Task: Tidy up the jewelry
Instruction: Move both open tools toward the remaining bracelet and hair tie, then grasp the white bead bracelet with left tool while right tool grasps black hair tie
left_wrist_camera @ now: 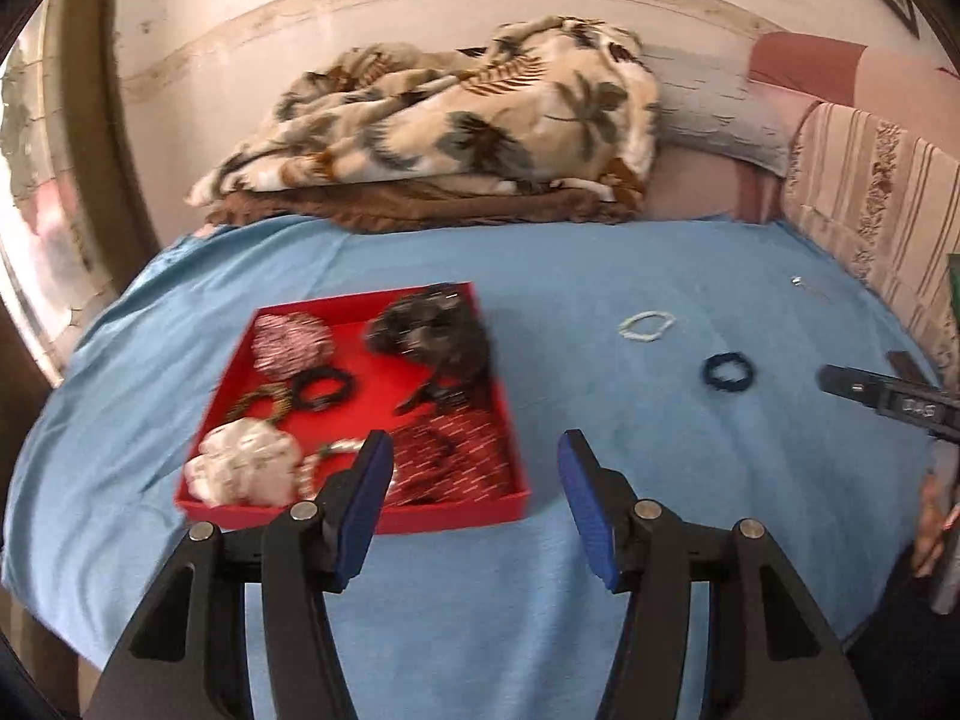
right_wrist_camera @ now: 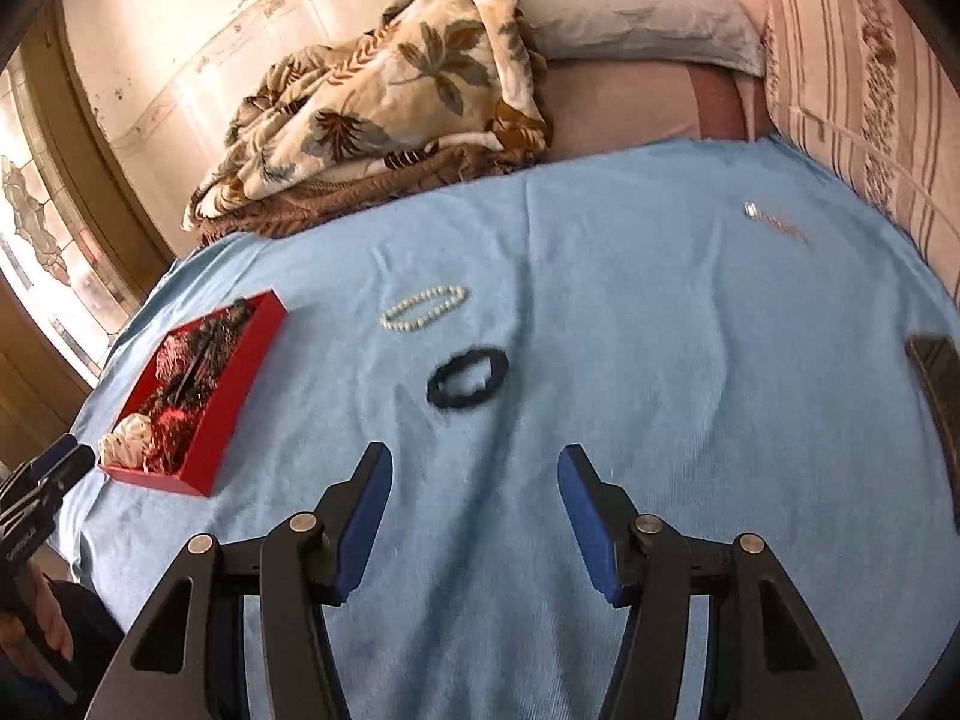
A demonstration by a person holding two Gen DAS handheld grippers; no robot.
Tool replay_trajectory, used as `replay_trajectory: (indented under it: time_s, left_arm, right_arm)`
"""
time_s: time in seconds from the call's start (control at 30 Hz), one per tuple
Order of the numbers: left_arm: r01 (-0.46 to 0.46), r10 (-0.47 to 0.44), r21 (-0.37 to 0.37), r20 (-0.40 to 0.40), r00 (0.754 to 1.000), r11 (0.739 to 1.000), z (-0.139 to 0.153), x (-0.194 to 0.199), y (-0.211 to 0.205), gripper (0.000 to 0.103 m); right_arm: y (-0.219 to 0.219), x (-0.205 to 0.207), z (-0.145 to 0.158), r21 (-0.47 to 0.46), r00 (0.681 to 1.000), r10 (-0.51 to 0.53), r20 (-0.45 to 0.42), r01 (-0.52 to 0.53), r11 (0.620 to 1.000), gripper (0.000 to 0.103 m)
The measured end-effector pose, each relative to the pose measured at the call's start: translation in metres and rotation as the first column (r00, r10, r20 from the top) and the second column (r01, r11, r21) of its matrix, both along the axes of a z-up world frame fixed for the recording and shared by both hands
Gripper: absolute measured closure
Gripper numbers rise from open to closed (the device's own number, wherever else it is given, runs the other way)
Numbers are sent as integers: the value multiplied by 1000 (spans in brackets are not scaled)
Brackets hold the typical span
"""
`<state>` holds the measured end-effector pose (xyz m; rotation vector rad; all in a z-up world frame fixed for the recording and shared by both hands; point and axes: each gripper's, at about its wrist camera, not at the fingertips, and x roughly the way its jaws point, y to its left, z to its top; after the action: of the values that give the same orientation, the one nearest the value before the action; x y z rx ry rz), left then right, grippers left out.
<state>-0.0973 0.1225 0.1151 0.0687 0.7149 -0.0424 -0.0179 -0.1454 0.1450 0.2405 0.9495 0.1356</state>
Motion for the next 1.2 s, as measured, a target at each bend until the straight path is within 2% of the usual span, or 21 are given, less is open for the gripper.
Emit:
replay_trajectory:
  time_s: [0.17, 0.23, 0.33, 0.5, 0.7, 0.77, 0.83, 0.93, 1.03, 1.2]
  left_arm:
    - [26, -29, -73, -45, 999, 997, 11, 36, -22, 44]
    - [24, -30, -88, -75, 997, 996, 12, 59, -33, 41]
    - [18, -29, -101, -109, 994, 995, 8, 89, -48, 40]
    - [20, -34, -88, -166, 986, 996, -15, 142, -76, 40]
    - [-2, -44, -154, -295, 955, 988, -58, 205, -96, 42]
    - [-1, -46, -145, -320, 946, 989, -71, 221, -102, 51]
    - [16, -57, -122, -338, 940, 992, -85, 235, -109, 54]
    - [40, -65, -78, -343, 937, 996, -100, 249, -118, 54]
    - [61, -82, -72, -351, 933, 996, -111, 258, -123, 54]
    - [95, -96, -18, -310, 946, 995, -113, 260, -131, 54]
  right_arm:
    - [14, 37, 1, -32, 995, 95, 37, -94, 995, 41]
    - [18, 53, -7, -25, 993, 116, 23, -115, 993, 50]
    - [23, 72, -24, -46, 992, 127, -7, -127, 991, 52]
    - [8, 80, -46, -4, 995, 90, -51, -90, 996, 52]
    - [-6, 81, -53, 39, 995, 66, -76, -63, 997, 52]
    - [-7, 83, -57, 52, 993, 72, -94, -68, 996, 52]
    - [-4, 85, -61, 63, 991, 87, -107, -80, 995, 52]
    - [0, 88, -67, 51, 987, 100, -122, -94, 994, 52]
    - [5, 90, -73, 40, 984, 117, -137, -112, 993, 52]
    - [11, 95, -80, -3, 980, 133, -150, -135, 991, 53]
